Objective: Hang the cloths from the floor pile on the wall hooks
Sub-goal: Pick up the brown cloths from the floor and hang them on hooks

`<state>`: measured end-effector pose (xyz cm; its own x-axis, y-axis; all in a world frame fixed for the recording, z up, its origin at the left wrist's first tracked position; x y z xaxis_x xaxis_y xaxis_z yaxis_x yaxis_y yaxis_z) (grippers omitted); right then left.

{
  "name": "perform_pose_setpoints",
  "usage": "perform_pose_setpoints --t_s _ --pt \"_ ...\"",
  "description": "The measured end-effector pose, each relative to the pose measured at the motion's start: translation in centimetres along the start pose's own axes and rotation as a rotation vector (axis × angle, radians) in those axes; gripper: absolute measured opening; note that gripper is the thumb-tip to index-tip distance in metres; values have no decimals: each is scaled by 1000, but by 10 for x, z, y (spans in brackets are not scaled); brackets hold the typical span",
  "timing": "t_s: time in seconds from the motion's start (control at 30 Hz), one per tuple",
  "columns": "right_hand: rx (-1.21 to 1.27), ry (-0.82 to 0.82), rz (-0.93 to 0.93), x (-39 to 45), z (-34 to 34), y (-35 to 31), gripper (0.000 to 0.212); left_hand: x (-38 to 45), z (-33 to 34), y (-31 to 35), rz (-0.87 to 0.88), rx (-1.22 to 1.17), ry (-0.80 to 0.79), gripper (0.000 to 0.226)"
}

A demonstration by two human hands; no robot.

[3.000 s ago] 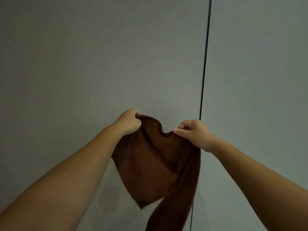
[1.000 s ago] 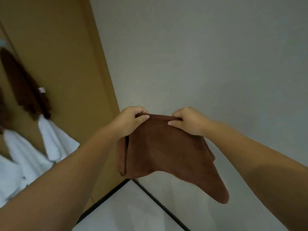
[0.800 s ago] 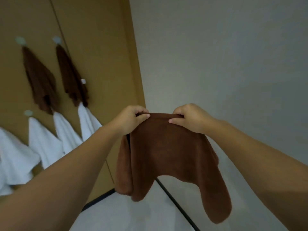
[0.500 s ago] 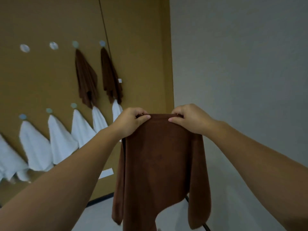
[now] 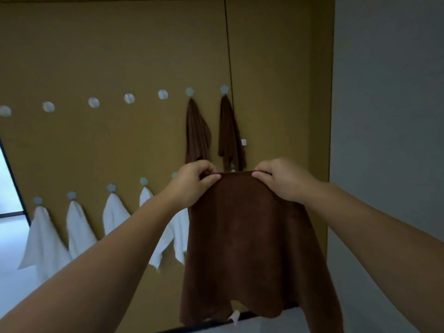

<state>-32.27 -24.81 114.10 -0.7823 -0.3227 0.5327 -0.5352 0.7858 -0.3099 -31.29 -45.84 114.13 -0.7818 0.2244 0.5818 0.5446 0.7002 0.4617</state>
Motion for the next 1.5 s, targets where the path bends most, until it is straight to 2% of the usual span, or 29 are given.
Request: perform_pose_setpoints --t_s 0.2,0.43,0.53,0.73,0.9,1.03,1.17,1.3,1.5 --pt "57 42 -60 90 38 -50 24 37 -64 -68 -24 27 14 11" --pt "25 117 -176 199 83 -80 24 88 -112 -152 -89 54 145 18" --pt "8 159 -214 246 106 -81 24 114 -125 -182 -98 81 186 17" --pt "158 182 -264 348 150 -69 21 176 -141 -231 -121 170 277 15" --pt "211 151 -315 423 172 -58 20 230 -151 -268 -115 241 364 12" --pt "231 140 -344 469 184 -51 19 269 -152 -305 -116 249 359 12" --pt "220 189 -316 515 199 -43 19 315 -159 -347 -82 215 352 12" --pt "182 336 -249 562 207 -44 30 359 -169 -380 7 190 388 13" --pt "83 503 -139 627 208 -53 32 424 -195 -417 158 195 437 11"
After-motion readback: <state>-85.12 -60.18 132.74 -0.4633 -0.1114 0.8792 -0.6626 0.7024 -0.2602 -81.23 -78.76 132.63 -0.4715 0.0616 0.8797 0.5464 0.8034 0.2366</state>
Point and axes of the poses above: each hand's wrist, its own x-axis towards the middle knuckle, its own z-axis out of the palm, y = z × x, the point moved 4 cm from there along x, towards the middle knuckle, and after that the axes turned 4 degrees about z, right-handed, at the moved point
